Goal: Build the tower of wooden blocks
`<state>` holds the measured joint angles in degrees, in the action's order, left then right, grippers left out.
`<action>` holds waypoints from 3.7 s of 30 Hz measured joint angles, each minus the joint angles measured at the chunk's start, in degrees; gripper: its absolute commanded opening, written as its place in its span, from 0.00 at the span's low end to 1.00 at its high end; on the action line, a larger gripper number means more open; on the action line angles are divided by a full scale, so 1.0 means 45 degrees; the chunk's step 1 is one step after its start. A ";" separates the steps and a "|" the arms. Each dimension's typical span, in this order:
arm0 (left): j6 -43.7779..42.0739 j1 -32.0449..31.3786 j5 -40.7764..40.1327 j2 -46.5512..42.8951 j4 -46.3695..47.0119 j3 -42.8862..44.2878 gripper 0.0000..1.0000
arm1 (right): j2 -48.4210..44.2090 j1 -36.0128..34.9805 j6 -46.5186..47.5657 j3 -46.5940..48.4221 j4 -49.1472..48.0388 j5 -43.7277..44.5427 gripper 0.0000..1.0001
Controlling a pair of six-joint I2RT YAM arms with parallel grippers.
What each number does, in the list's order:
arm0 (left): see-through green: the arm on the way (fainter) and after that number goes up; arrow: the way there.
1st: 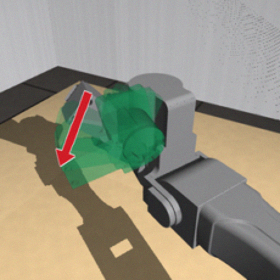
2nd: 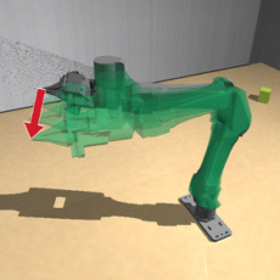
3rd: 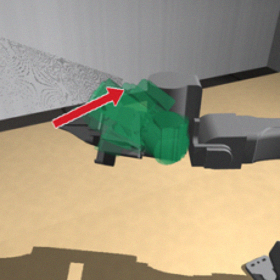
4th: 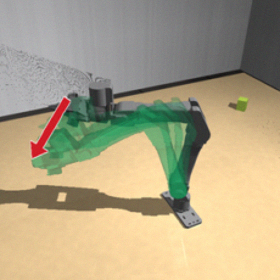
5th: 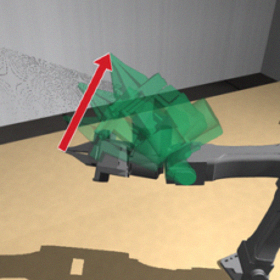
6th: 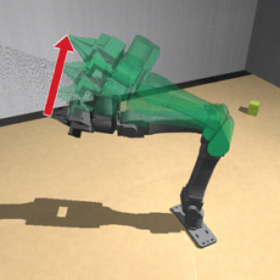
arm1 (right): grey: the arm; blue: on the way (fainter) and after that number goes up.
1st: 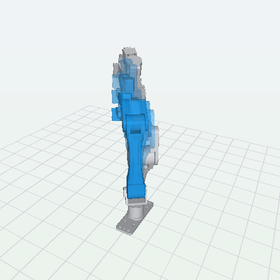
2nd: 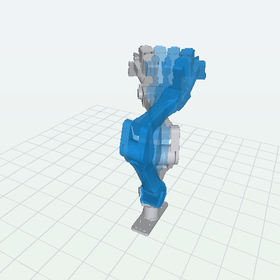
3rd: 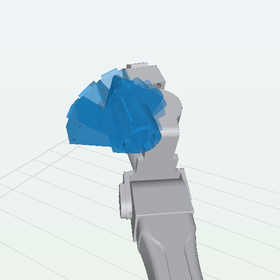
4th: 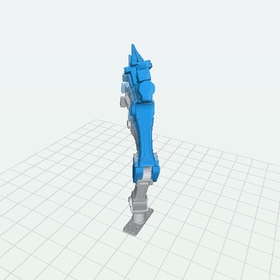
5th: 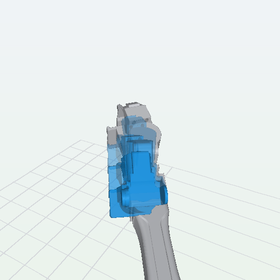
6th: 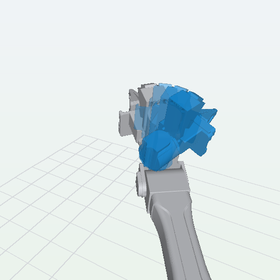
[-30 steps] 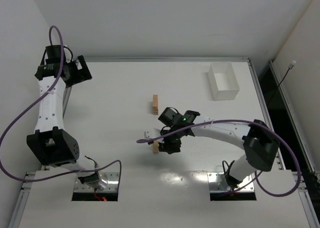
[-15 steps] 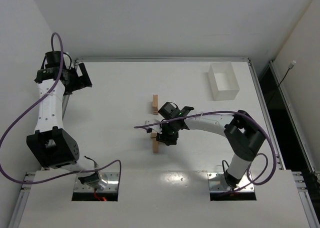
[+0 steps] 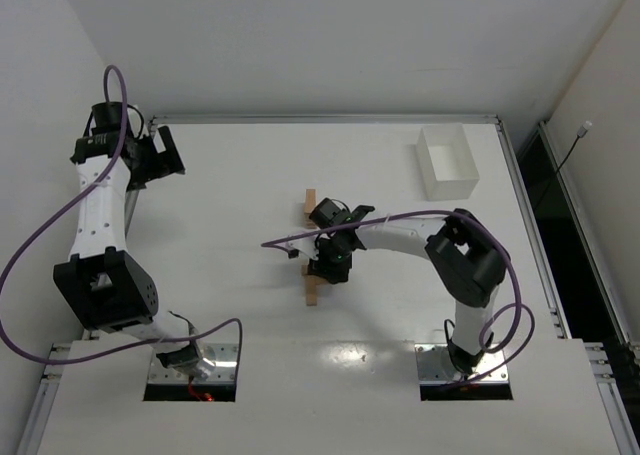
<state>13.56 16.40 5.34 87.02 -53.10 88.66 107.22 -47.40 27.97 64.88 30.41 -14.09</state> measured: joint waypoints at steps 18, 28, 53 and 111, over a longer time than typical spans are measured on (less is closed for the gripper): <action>0.0117 0.0461 0.0087 0.0578 -0.0019 0.0189 1.00 | -0.0282 -0.1088 -0.0175 -0.0554 0.0228 0.1253 0.00; 0.0602 0.0461 -0.0816 0.0092 0.0282 -0.0078 1.00 | -0.2905 -0.1428 -0.2035 -0.0364 0.1452 0.1729 0.00; 0.2691 0.1851 0.1467 -0.2205 0.1268 -0.2225 1.00 | 0.0374 0.0685 -1.5494 0.8942 0.3798 0.5333 0.00; 0.2667 0.1851 0.2108 -0.1836 0.1622 -0.2317 1.00 | 0.4731 0.2093 -1.5970 1.1234 0.3594 0.4988 0.00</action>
<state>25.56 24.73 14.83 78.76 -45.80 78.24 128.51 -37.98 -43.90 115.44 46.59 8.36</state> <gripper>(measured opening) 0.996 0.248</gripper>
